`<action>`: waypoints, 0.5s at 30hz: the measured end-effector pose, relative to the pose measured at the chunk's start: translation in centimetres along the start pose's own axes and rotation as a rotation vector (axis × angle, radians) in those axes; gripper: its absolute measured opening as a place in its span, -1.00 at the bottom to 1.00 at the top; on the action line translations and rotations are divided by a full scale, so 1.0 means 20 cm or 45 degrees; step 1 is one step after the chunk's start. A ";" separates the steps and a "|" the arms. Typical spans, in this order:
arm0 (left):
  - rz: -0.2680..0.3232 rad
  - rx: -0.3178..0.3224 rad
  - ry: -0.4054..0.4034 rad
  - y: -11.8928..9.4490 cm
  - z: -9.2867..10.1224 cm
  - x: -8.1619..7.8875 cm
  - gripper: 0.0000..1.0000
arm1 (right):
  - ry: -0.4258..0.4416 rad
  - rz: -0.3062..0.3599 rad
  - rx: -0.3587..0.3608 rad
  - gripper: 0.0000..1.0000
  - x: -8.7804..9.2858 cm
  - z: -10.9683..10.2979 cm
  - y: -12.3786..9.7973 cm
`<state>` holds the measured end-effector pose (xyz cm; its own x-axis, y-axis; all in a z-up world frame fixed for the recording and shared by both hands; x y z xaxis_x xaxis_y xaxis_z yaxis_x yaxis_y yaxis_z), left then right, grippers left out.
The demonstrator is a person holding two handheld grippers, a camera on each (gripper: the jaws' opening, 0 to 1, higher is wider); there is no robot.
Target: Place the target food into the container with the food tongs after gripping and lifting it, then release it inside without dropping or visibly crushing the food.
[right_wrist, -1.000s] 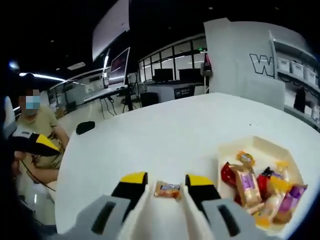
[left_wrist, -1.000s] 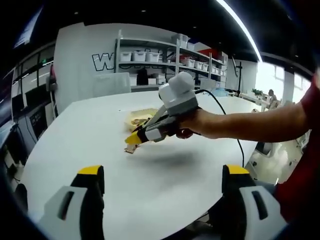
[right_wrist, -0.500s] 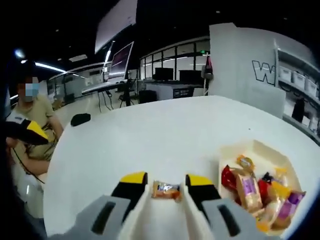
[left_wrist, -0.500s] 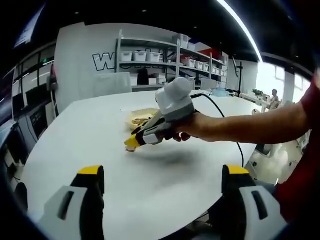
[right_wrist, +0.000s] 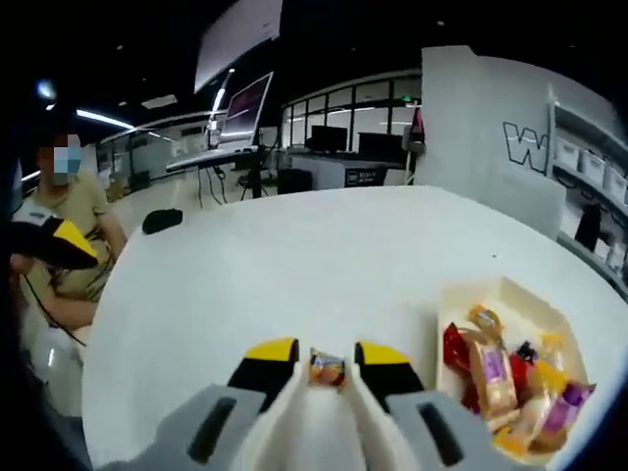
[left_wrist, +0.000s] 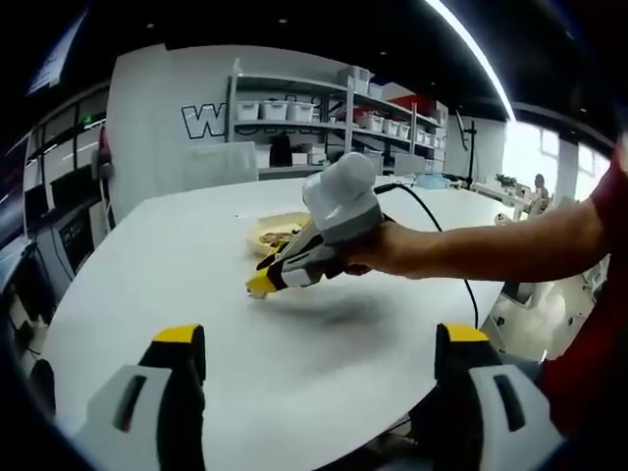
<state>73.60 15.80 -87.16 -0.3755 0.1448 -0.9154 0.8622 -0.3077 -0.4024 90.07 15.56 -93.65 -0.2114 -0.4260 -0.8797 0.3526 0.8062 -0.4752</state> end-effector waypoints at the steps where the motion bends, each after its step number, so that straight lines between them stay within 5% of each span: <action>1: 0.001 -0.001 -0.001 0.00 0.00 0.00 0.90 | 0.000 0.003 -0.001 -0.69 0.00 0.00 0.00; 8: 0.002 -0.004 0.000 -0.01 0.00 0.00 0.90 | 0.193 0.030 -0.027 -0.70 0.00 0.00 -0.04; 15: 0.008 -0.013 -0.002 -0.02 -0.01 0.00 0.90 | 0.239 0.052 -0.030 -0.69 0.00 0.00 -0.09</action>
<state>73.40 15.99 -86.94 -0.3708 0.1411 -0.9179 0.8679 -0.2993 -0.3965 89.49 14.16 -92.71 -0.3648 -0.3104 -0.8778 0.3434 0.8315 -0.4368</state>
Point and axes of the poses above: the point that each gripper's makers call its tool centre point, and the gripper's own axes: y roughly forward along the fingers, z roughly to its right, x roughly out of its underside, the point moved 1 cm from there along -y, roughly backward along the fingers, and after that the axes turned 8 degrees about -x, right-handed, at the moved point
